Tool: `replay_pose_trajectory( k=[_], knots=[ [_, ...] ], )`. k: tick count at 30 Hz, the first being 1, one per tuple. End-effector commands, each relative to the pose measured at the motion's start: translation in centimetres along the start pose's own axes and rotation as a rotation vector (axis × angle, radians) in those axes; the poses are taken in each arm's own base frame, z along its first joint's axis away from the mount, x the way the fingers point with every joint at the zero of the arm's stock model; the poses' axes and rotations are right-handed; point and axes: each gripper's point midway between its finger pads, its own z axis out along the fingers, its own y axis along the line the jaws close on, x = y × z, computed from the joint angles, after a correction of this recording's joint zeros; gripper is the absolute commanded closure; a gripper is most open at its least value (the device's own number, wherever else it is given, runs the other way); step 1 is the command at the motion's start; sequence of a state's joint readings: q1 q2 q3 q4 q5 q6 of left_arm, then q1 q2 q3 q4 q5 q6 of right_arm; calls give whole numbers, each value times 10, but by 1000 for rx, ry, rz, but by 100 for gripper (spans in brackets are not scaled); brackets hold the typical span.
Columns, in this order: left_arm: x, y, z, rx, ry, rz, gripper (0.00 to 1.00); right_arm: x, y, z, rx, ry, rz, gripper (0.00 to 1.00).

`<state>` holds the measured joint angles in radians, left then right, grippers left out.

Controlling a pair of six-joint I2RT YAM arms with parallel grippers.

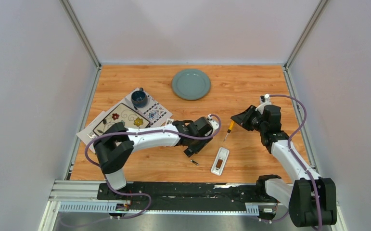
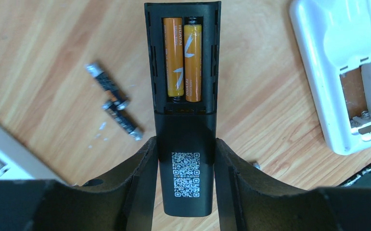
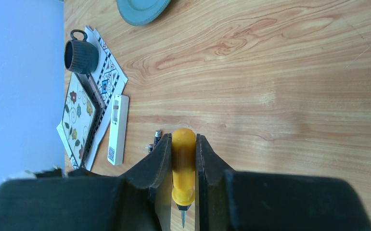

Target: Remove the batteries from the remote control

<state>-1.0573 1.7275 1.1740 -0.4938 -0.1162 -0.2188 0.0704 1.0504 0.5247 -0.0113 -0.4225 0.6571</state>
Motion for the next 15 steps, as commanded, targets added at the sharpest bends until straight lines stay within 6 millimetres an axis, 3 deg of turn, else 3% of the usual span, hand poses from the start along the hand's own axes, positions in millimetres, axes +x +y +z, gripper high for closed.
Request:
replay_pose_trajectory(
  k=[1,4,8,11,15],
  knots=[
    [-10,-19,14,14,-24,131,69,-16,18,-5,-51,-41,-45,100],
    [-6,-25,24,21,-6,173,67,-10,14,-6,-36,-23,-34,100],
    [-3,-23,30,2,0,191,56,-9,13,-8,-30,-21,-36,100],
    [-2,-19,28,-18,-6,192,45,-8,13,-9,-30,-23,-38,100],
    [1,-16,24,-27,-10,185,41,-8,13,-9,-33,-22,-36,100]
  ],
)
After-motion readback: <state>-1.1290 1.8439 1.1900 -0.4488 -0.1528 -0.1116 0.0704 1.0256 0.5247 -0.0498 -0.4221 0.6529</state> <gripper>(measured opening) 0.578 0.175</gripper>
